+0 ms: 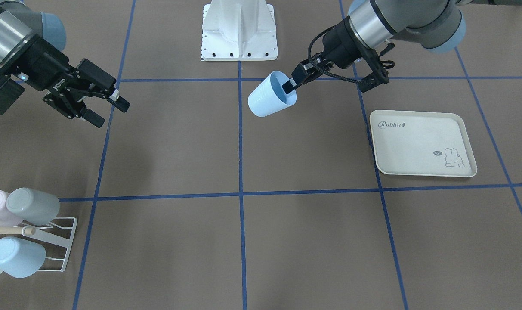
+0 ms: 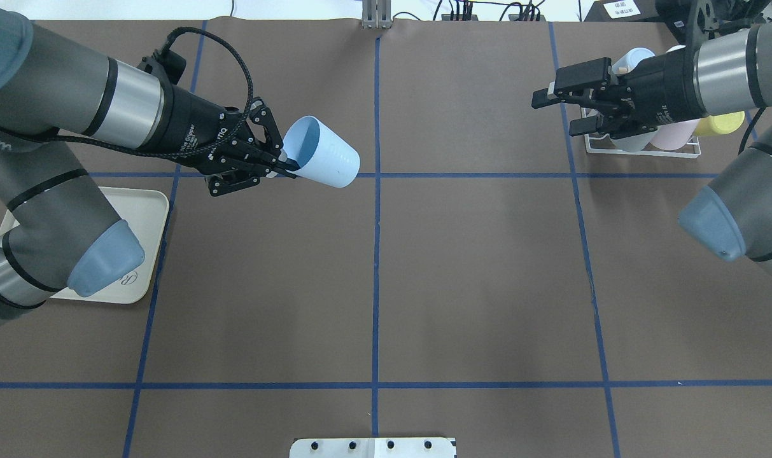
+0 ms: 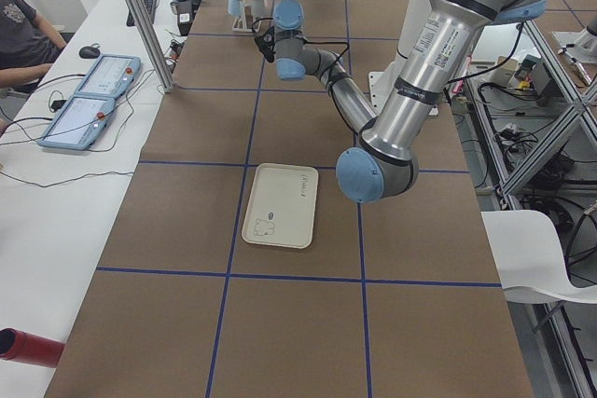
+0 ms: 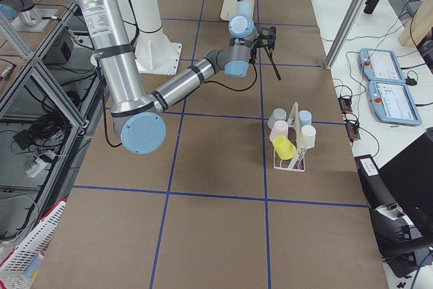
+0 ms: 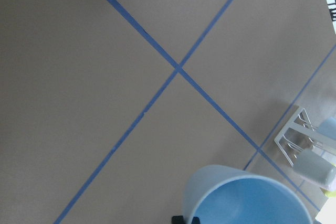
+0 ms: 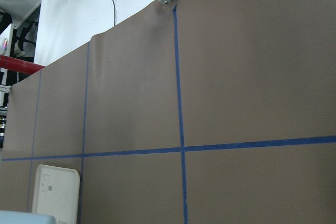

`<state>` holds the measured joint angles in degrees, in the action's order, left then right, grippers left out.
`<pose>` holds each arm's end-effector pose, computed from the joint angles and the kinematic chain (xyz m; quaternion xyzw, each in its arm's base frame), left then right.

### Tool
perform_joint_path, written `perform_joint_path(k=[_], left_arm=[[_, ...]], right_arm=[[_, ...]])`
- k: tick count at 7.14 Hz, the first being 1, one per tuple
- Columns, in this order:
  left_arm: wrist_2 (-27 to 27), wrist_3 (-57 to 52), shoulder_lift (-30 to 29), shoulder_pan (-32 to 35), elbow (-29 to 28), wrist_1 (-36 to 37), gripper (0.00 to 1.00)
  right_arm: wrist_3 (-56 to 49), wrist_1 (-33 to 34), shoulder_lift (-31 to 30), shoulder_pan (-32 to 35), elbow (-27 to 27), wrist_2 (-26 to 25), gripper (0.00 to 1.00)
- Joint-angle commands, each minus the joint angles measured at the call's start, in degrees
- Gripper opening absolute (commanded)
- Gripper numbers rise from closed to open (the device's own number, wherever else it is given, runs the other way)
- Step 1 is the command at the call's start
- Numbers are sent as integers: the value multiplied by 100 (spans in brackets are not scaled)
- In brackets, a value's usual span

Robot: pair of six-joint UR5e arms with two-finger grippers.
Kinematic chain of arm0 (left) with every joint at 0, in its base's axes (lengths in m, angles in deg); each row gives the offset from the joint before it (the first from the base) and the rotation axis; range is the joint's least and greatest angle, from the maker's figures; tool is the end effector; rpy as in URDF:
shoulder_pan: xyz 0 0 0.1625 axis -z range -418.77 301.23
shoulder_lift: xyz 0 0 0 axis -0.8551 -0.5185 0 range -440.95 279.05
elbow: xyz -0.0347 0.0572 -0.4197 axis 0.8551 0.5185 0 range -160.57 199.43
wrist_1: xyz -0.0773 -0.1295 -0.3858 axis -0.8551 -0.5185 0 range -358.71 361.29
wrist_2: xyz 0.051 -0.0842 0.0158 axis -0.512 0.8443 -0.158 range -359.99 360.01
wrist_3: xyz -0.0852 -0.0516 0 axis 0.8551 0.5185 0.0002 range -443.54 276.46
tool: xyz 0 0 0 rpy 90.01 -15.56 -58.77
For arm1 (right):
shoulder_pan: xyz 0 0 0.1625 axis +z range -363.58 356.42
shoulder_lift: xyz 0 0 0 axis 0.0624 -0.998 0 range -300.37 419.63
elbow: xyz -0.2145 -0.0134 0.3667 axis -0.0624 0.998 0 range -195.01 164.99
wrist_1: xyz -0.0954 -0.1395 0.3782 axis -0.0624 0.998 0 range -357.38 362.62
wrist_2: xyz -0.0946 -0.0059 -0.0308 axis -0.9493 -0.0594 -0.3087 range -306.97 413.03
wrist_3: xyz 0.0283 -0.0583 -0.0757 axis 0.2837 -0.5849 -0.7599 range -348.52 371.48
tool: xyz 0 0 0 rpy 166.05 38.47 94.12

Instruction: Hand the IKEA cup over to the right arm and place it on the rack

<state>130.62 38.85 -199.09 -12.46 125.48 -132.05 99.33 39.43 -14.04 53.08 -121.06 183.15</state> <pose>0.3384 -0.4533 0.1676 -0.1701 0.6743 -0.2438 0.6760 -0.2361 -0.4843 0.2669 0.0939 -0.6795 0.1085 0.7195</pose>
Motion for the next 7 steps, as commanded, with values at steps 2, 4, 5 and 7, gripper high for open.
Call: perform_joint_path(k=[2,4,5,7], left_arm=[[-113,2429,1,-16,-880,-3167,0],[-430,3244,-16,-16,-1113,-4198,0],[-683,3909,-16,-16,-1121,-4627,0],[-721,4948,-16,-16,-1113,-5086,0]], right_arm=[[1450,-1995,2,-146,137,-13,99],[2189,-2685,229,-312,163,-205,98],[2297,-3219,239,-557,215,-625,96],[2632,-3916,335,-1005,242,-1233,94]])
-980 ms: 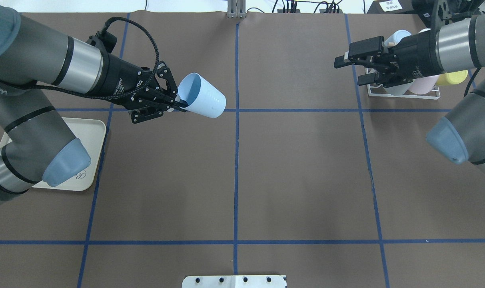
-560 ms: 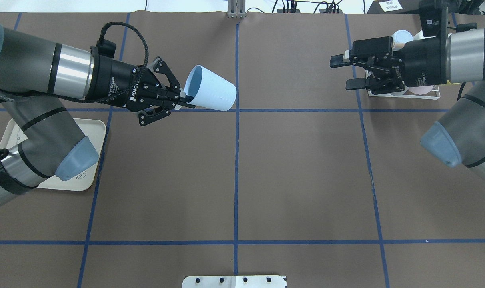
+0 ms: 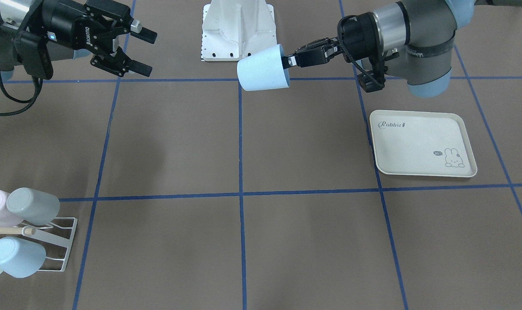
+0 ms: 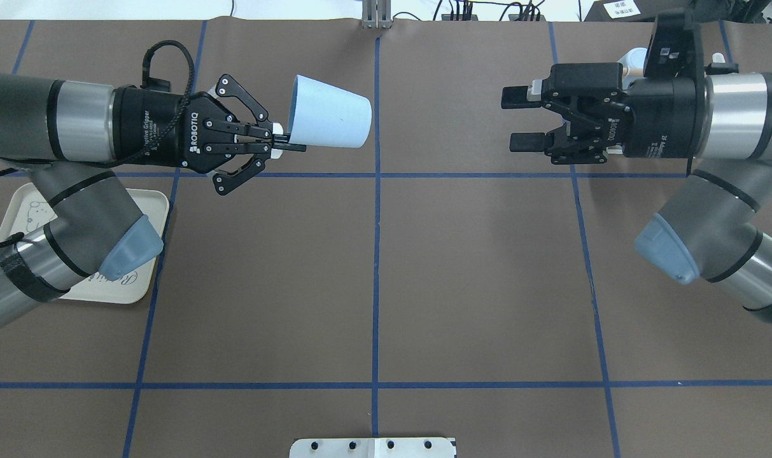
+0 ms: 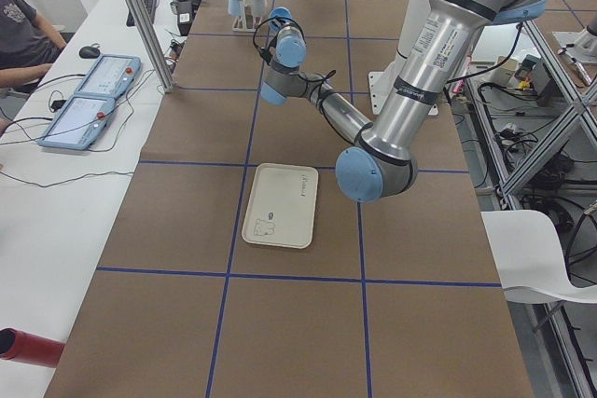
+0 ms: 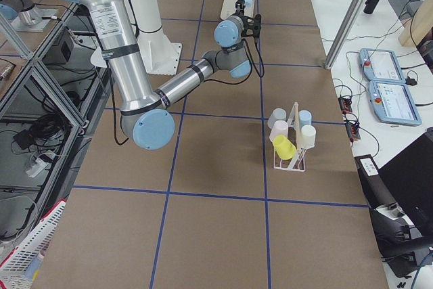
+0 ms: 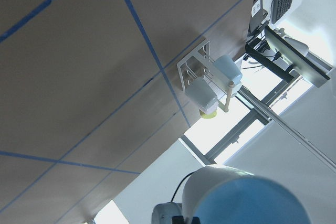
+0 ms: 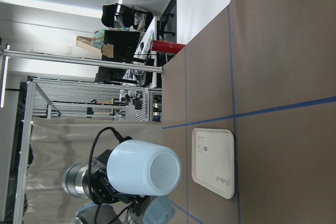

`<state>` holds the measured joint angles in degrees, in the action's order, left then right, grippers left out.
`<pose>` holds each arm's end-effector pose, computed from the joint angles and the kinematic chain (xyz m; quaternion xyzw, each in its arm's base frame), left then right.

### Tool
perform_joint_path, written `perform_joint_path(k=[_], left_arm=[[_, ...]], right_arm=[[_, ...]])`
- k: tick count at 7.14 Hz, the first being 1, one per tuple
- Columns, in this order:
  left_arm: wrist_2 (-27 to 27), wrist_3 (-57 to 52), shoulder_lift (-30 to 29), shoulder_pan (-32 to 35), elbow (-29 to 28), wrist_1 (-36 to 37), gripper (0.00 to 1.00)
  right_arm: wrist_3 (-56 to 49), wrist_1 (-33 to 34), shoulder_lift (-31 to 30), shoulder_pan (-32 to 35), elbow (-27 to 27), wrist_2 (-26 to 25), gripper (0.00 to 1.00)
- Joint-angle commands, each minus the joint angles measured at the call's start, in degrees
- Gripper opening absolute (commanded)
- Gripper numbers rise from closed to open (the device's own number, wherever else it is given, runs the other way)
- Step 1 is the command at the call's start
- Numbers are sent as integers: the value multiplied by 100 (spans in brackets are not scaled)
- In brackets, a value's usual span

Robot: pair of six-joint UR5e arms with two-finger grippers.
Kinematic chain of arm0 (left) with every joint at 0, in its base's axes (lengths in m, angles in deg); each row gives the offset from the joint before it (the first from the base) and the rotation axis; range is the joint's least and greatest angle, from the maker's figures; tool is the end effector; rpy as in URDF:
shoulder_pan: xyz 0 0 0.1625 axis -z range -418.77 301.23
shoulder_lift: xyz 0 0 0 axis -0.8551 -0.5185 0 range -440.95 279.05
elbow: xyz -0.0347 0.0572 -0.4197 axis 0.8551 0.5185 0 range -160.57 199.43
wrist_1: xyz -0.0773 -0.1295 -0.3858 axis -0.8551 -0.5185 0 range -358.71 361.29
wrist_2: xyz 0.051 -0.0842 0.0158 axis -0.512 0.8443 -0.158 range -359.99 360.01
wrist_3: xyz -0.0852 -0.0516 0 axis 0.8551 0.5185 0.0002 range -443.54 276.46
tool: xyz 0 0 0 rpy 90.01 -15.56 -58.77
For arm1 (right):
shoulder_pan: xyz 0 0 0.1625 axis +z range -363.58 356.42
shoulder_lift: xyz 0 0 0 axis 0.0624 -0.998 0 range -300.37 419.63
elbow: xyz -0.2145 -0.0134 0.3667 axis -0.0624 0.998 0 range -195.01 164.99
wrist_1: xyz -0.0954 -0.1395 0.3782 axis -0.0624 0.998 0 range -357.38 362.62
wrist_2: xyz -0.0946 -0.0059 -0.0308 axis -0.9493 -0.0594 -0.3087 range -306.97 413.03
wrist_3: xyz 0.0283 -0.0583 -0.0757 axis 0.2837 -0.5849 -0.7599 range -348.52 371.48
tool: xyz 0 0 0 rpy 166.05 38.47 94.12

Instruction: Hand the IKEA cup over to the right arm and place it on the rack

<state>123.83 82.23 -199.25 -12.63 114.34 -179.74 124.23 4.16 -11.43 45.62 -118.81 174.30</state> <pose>0.3195 -0.4448 0.1929 -0.3477 0.7828 -0.2663 0.4420 -0.2579 -0.4235 0.2231 0.0631 -0.8470 0.0876 0.5205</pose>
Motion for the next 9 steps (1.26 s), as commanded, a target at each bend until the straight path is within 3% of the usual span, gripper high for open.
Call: perform_joint_path(k=[1,4,7,9], left_arm=[[-50,1015,-1,0,27,-554,0],[-112,1833,-27,-17,245,-838,0],[-321,2143,-27,-149,501,-821,0],[-543,2135,-27,-369,537,-794,0]], right_arm=[[142,-417,327,-470,35,-602,96],[142,-426,926,-771,315,-956,98],[142,-1382,1216,-912,1026,-1228,98],[151,-1410,1322,-930,1020,-1325,98]])
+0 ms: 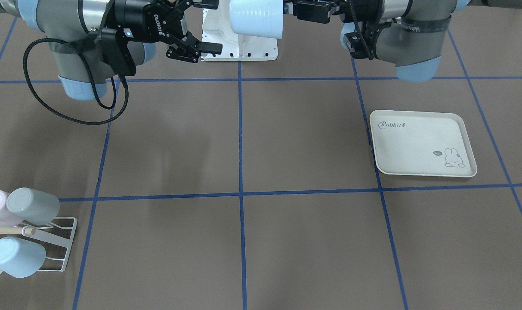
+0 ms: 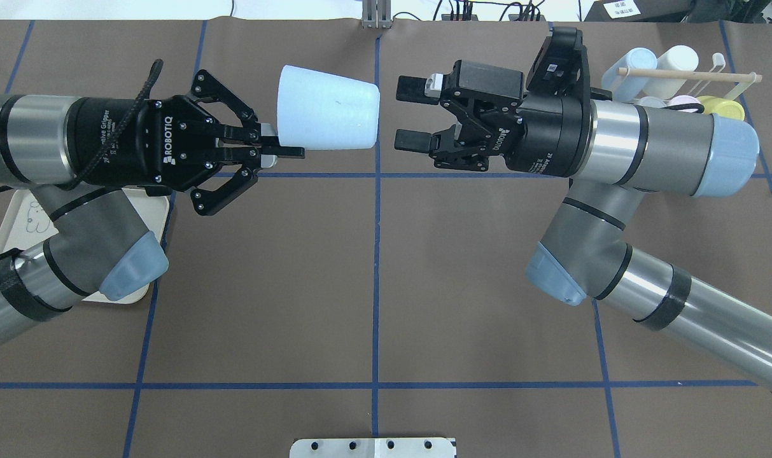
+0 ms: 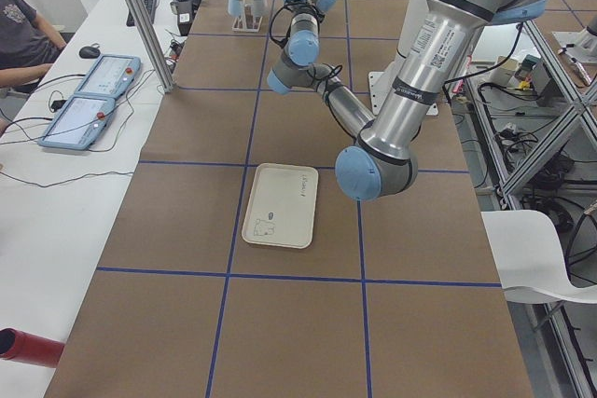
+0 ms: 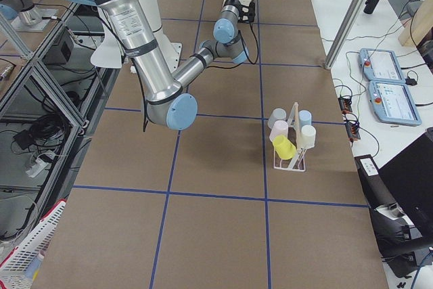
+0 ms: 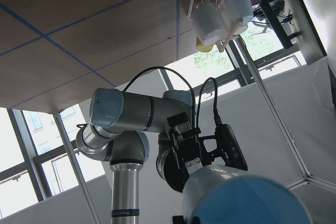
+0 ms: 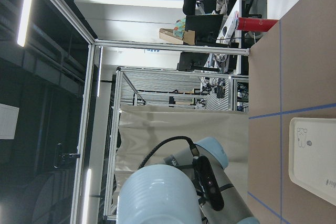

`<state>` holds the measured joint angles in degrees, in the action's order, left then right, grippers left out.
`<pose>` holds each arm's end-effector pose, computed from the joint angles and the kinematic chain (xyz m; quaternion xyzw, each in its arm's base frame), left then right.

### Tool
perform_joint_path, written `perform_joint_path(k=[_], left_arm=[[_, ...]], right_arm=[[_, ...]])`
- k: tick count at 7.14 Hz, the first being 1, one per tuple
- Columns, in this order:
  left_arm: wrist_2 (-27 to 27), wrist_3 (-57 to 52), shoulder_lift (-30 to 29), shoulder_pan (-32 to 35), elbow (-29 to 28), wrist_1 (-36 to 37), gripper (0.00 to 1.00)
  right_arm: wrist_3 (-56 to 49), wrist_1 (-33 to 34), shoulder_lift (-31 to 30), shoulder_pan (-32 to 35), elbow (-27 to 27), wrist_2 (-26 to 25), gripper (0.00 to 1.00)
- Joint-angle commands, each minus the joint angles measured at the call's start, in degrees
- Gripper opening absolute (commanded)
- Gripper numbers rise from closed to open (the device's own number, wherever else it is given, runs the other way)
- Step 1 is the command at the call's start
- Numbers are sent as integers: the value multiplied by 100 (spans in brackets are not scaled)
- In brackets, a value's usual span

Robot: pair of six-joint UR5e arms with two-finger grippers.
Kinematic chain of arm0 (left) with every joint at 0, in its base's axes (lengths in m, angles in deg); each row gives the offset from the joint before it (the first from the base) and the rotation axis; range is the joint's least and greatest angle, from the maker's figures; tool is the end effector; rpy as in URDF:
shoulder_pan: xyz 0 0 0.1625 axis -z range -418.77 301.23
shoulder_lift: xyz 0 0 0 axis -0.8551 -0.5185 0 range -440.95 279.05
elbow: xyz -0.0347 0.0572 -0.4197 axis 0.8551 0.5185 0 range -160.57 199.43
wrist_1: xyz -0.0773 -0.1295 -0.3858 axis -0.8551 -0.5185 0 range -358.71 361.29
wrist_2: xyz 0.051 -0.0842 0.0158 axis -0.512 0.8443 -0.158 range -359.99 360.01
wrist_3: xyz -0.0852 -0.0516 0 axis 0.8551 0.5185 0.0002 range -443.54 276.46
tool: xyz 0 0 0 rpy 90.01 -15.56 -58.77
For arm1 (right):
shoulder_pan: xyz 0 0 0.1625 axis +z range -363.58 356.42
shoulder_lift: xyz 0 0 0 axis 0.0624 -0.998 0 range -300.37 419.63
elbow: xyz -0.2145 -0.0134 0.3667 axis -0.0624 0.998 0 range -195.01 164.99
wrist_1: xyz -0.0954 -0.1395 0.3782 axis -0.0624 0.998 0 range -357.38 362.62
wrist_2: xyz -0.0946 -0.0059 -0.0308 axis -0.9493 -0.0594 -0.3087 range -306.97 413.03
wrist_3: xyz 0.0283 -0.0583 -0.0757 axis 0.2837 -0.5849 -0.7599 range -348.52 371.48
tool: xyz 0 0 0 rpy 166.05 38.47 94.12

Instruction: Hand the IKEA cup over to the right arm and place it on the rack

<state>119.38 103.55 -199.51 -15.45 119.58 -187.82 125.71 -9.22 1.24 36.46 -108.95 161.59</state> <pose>0.3013 -0.4002 0.1592 -0.4894 0.7638 -0.2474 0.3404 -0.3424 -0.4203 0.1595 0.0684 -0.9188 0.0634 0.3836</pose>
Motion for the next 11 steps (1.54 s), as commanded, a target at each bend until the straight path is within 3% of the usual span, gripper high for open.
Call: perform_joint_path(k=[1,9,11], left_arm=[[-98,-6,-1,-87,-13,14,0],[-185,-50,-27,-228,-48,23,0],[-185,-50,-27,-236,-48,23,0]], right_arm=[[3,-72,134,-23,42,-63,98],[-6,-81,162,-225,25,-63,98],[-6,-81,162,-233,25,-54,91]])
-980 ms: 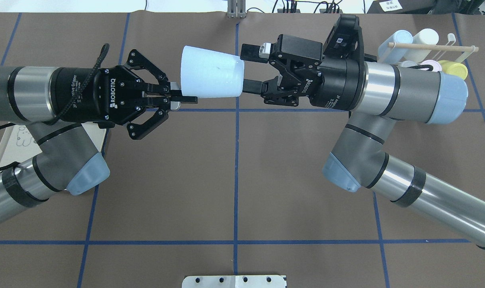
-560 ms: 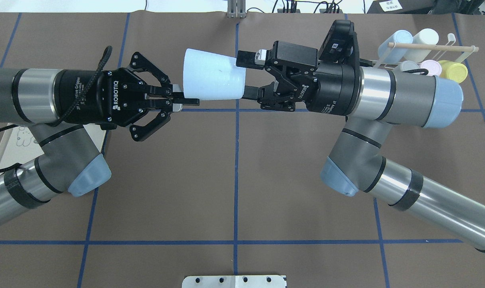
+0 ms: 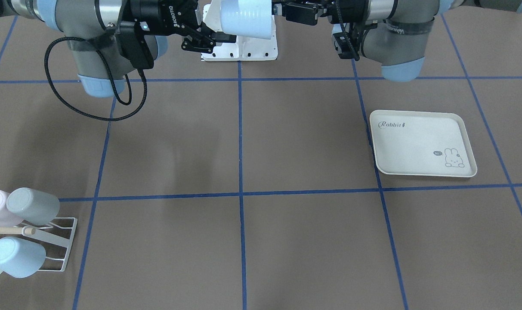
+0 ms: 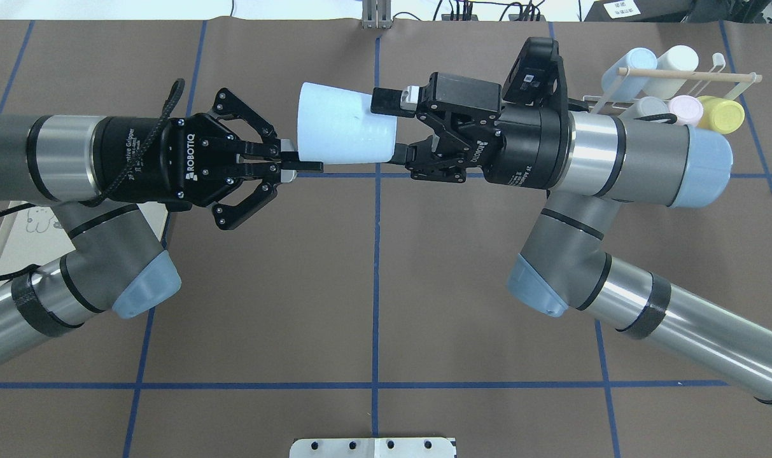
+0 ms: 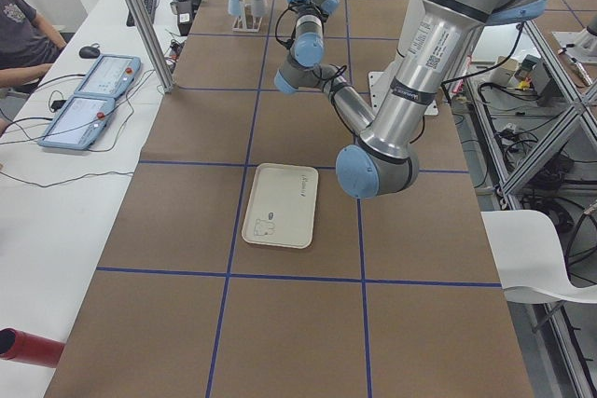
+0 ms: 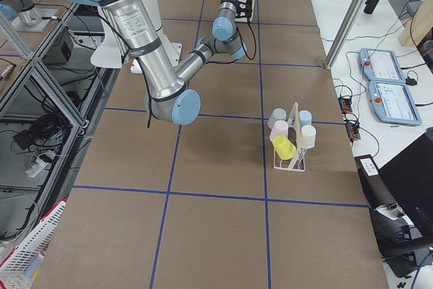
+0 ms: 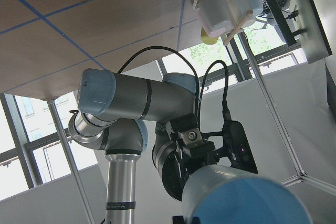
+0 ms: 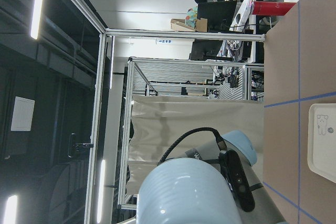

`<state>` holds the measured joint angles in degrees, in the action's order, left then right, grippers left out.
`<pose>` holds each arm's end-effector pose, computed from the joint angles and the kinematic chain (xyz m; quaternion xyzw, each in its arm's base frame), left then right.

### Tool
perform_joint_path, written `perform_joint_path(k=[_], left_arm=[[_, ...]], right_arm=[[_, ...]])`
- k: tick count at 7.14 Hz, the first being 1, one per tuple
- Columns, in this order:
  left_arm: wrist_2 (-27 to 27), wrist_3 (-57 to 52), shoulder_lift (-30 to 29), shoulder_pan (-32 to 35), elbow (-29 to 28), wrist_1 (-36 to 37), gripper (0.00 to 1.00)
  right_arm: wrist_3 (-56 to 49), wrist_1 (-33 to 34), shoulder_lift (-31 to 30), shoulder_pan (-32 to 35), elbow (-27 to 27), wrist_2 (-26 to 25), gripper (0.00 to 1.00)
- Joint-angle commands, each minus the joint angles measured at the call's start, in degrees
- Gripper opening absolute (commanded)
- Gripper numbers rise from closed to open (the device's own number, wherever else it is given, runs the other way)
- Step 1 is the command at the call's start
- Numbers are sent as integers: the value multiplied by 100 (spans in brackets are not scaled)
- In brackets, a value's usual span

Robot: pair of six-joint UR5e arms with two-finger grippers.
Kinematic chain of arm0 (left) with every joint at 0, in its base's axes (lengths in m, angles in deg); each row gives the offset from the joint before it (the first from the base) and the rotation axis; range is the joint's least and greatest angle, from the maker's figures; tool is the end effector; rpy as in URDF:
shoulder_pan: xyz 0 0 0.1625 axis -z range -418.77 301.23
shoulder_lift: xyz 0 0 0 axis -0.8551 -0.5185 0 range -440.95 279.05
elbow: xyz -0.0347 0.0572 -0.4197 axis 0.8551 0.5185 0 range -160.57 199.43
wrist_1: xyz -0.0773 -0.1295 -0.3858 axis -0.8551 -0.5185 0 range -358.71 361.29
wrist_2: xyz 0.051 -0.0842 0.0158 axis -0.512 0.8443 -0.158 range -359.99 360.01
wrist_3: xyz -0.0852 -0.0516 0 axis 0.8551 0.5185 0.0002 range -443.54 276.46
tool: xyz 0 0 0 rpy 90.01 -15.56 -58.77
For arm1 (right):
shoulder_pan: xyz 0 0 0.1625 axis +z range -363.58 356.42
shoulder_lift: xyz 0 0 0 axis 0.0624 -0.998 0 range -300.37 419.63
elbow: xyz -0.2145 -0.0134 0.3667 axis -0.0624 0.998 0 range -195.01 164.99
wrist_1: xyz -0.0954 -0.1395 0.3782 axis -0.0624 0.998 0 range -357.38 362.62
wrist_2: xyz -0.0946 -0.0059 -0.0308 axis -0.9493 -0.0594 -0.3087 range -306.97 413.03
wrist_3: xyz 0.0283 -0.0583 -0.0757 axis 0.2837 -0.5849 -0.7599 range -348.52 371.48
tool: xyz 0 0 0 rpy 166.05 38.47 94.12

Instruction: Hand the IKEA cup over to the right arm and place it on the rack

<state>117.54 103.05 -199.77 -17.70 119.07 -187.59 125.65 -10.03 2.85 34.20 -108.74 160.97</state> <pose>0.3186 -0.3934 0.1584 -0.4979 0.7603 -0.2494 0.3343 -0.3576 -0.4069 0.1455 0.0563 -0.9269 0.0500 0.3677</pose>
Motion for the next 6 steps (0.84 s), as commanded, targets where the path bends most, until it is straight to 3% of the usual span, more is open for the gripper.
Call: perform_joint_path(k=[1,2,5,6], left_arm=[[-2,1,-1,-2,2,0,0],[-2,1,-1,-11,2,0,0],[-2,-8,-1,-11,-6,0,0],[-2,-8,-10,-11,-6,0,0]], right_arm=[[0,0,0,-16,4,7,84],[0,0,0,-33,4,7,78],[-9,0,0,-51,-22,7,76],[-9,-9,0,-51,-14,7,66]])
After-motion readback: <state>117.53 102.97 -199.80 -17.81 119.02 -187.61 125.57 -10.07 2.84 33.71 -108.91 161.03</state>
